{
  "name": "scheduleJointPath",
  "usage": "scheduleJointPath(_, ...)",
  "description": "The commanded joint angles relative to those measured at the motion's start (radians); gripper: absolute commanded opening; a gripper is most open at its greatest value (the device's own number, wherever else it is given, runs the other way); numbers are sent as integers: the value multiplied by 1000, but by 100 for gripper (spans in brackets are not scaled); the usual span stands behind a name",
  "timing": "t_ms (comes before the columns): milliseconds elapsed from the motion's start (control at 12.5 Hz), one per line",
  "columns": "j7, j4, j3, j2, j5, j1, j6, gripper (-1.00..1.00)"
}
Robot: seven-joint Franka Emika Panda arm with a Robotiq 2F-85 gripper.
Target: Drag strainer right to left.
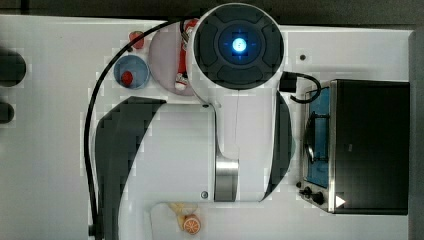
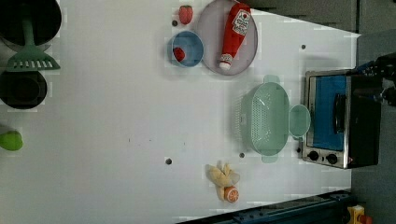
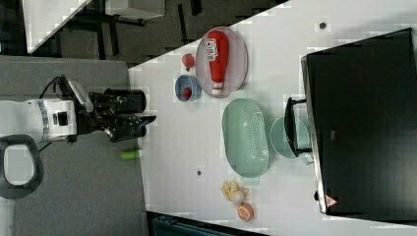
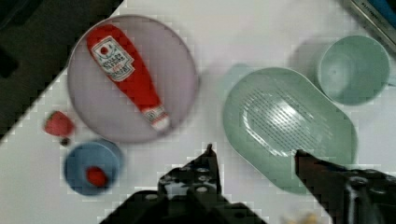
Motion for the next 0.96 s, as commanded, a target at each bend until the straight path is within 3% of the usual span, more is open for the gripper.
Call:
scheduleJointPath(80,19,-340,-51,-487,-73,-29,-180,59)
scheduleJointPath(240,20,-355,-50,-483,-72,-28,-176,100)
scheduleJointPath(560,58,-465,-46,-439,-72,-26,-67,100)
scheduleJointPath(960,187,-668,-43,-298,-72,-25,309,100)
